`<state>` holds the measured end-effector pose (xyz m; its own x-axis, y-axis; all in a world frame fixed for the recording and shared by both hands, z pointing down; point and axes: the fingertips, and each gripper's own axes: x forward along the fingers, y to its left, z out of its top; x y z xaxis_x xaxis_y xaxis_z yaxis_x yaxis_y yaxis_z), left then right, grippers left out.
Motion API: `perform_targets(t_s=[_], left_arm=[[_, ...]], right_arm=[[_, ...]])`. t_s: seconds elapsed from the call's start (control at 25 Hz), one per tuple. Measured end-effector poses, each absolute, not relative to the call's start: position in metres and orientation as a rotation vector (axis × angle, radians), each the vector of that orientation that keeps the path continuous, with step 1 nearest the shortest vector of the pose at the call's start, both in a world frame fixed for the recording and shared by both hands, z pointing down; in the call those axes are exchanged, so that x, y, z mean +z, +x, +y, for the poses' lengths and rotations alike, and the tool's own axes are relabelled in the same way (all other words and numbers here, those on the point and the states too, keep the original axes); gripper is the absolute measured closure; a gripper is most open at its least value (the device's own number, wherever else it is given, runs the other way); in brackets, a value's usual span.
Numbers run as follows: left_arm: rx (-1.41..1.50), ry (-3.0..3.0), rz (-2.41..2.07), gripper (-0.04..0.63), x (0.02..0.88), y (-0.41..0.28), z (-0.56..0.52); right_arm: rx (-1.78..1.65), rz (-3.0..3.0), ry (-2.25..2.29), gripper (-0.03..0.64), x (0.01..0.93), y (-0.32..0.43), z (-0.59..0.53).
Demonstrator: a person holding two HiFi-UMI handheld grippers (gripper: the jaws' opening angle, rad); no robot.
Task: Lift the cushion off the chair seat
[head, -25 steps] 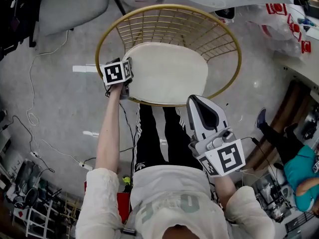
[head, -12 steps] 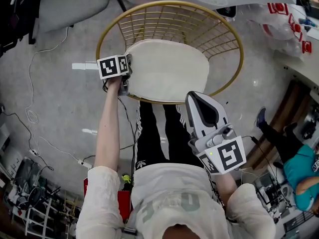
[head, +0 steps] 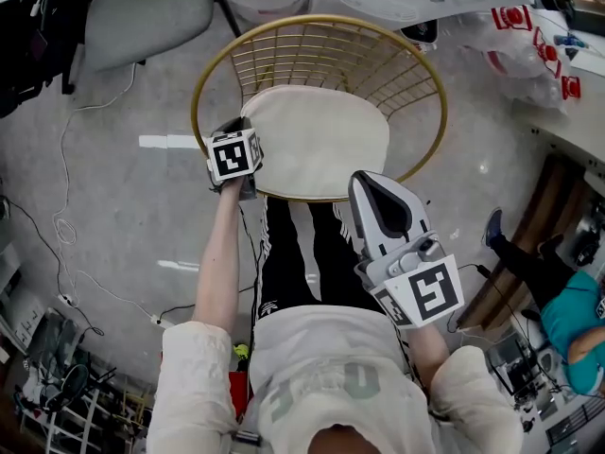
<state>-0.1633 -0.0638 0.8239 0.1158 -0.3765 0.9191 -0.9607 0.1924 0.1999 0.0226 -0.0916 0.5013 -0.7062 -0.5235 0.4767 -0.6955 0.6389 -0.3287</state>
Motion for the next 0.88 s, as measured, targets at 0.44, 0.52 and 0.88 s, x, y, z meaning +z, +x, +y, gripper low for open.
perform_targets(t_s=[0.44, 0.52, 0.88], left_arm=[[0.564, 1.642, -1.52, 0.568, 0.682, -0.114, -0.076], [0.514, 1.707, -1.495, 0.568, 0.648, -0.098, -0.078], [0.438, 2.035, -1.563, 0.569, 0.475, -0.06, -0.092]], right_arm=[[0.551, -2.66, 0.983, 0.6, 0.417, 0.001, -0.09], [0.521, -2.687, 0.99, 0.6, 0.399, -0.001, -0.088], [0.356, -2.799, 1.09, 0.6, 0.317, 0.007, -0.085]])
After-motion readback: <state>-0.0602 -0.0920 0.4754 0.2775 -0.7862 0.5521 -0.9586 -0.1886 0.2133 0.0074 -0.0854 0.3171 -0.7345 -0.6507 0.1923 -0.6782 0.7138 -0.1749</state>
